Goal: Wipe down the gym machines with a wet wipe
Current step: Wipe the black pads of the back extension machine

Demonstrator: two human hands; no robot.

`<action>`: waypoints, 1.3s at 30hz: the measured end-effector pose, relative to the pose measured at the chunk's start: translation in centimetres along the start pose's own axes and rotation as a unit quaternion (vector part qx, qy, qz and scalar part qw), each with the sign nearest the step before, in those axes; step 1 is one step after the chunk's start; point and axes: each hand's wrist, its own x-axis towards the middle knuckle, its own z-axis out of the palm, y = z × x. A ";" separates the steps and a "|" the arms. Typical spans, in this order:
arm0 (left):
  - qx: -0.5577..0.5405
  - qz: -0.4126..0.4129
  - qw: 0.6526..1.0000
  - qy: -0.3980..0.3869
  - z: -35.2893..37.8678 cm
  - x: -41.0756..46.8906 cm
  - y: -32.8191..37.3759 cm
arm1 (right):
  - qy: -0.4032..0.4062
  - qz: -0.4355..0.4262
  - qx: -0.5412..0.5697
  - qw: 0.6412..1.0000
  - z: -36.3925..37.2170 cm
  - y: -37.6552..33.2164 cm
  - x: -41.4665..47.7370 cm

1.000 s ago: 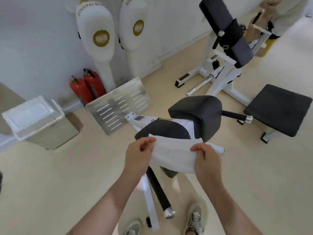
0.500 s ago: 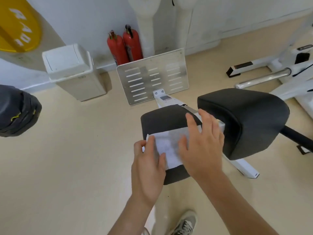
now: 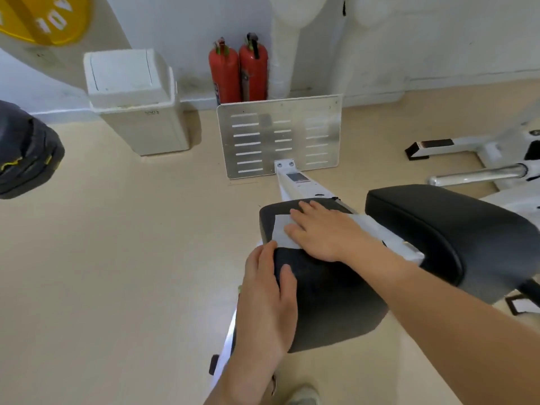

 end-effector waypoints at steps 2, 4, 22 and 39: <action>-0.083 -0.065 0.994 0.002 0.9 0.9 0.2 | 0.072 0.001 0.002 0.997 1.1 0.4 -1.7; -0.130 -0.094 0.987 0.021 1.6 0.9 0.0 | 0.130 -0.061 -0.045 0.989 2.4 -0.2 -5.2; -0.092 -0.058 0.993 0.035 3.1 1.2 -1.4 | -0.092 0.071 0.001 0.993 0.4 1.9 6.8; 0.068 -0.026 0.996 0.052 2.0 1.6 -0.1 | -0.017 0.069 0.027 0.997 0.6 4.9 1.2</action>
